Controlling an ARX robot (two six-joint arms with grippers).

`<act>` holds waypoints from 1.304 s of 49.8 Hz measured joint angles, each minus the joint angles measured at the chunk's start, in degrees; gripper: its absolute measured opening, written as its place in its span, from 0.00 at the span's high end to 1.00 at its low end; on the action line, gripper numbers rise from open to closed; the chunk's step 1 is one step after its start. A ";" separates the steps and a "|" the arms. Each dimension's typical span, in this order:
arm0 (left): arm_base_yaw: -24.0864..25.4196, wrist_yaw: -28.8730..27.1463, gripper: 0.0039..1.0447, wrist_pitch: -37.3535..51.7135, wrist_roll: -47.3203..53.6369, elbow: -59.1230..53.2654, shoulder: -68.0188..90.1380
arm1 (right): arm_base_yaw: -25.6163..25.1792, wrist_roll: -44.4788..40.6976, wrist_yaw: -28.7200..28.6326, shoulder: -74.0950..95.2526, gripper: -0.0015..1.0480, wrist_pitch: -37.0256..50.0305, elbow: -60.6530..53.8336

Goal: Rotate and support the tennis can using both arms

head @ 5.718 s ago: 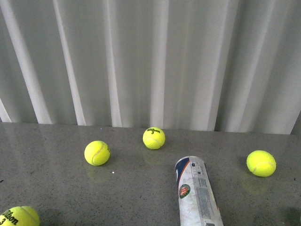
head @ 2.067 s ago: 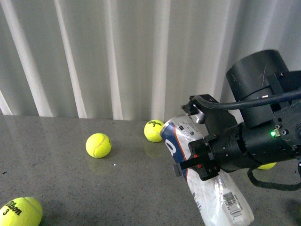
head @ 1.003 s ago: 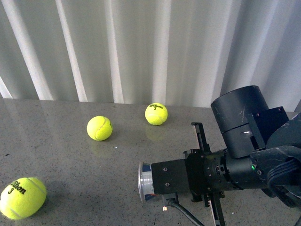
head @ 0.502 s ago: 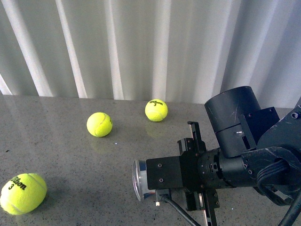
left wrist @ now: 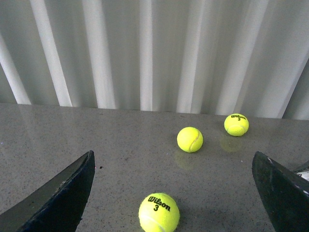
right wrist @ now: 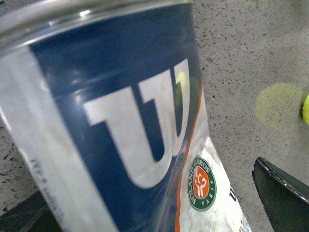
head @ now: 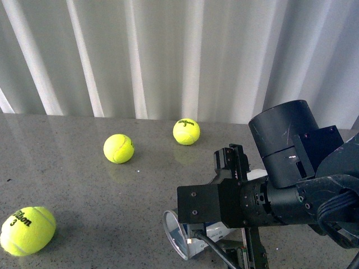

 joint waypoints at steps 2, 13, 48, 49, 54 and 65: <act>0.00 0.00 0.06 0.00 0.00 0.00 0.00 | 0.00 0.37 0.11 -0.31 0.07 -0.11 0.00; 0.00 0.00 0.06 0.00 0.00 0.00 0.00 | 0.52 2.47 0.83 -1.01 0.07 -0.07 0.00; 0.00 0.00 0.06 0.00 0.00 0.00 0.00 | 0.11 17.90 -5.88 -17.57 0.07 -5.79 -4.09; 0.00 0.00 0.06 0.00 0.00 0.00 0.00 | -0.22 18.58 -6.14 -18.43 0.07 -5.75 -4.24; 0.00 0.00 0.06 0.00 0.00 0.00 0.00 | -2.64 24.44 -3.13 -23.52 0.07 -0.83 -4.55; 0.00 0.00 0.06 0.00 0.00 0.00 0.00 | -8.92 38.49 10.95 -29.03 0.07 12.63 -4.98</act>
